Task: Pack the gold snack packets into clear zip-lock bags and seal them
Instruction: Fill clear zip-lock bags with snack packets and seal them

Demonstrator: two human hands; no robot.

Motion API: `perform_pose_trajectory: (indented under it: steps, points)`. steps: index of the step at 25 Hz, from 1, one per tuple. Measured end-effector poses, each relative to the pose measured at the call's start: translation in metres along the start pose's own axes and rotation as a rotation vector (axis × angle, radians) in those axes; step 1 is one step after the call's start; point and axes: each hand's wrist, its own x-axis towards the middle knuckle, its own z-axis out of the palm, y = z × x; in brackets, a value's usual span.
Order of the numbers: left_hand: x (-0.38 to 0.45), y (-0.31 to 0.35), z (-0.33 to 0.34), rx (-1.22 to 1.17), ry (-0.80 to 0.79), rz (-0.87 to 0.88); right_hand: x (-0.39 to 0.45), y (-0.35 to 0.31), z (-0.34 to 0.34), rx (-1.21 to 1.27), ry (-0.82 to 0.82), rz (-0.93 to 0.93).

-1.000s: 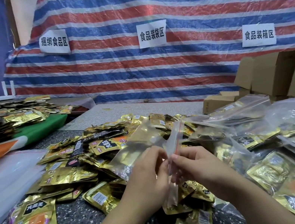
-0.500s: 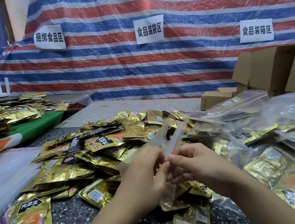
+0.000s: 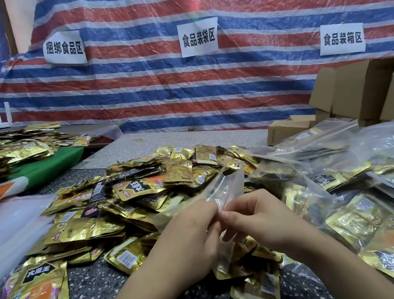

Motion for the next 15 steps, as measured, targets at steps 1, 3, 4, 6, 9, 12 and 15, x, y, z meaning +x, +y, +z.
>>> perform_pose_trajectory:
  steps: [1, 3, 4, 6, 9, 12, 15]
  points:
    - [0.0, 0.0, -0.001, -0.023, -0.013, 0.002, 0.0, 0.0, -0.001, -0.02, 0.0, -0.017]
    - [0.001, 0.001, -0.003, -0.076, -0.026, -0.004, -0.001, 0.0, -0.002, -0.036, 0.006, -0.059]
    - [0.002, 0.001, -0.003, -0.115, -0.013, -0.014, -0.001, 0.0, -0.002, -0.042, 0.02, -0.086]
    - [0.004, 0.002, -0.004, -0.234, 0.056, -0.081, -0.001, -0.001, -0.002, -0.047, 0.09, -0.132]
    - [0.01, -0.002, -0.009, -0.377, 0.211, -0.312, 0.003, 0.003, -0.006, -0.019, 0.337, -0.118]
    - [0.013, -0.011, -0.016, -0.325, 0.4, -0.45, 0.007, 0.01, -0.021, 0.068, 0.612, -0.038]
    - [0.011, -0.01, -0.017, -0.237, 0.445, -0.397, 0.005, 0.013, -0.024, -0.013, 0.677, -0.008]
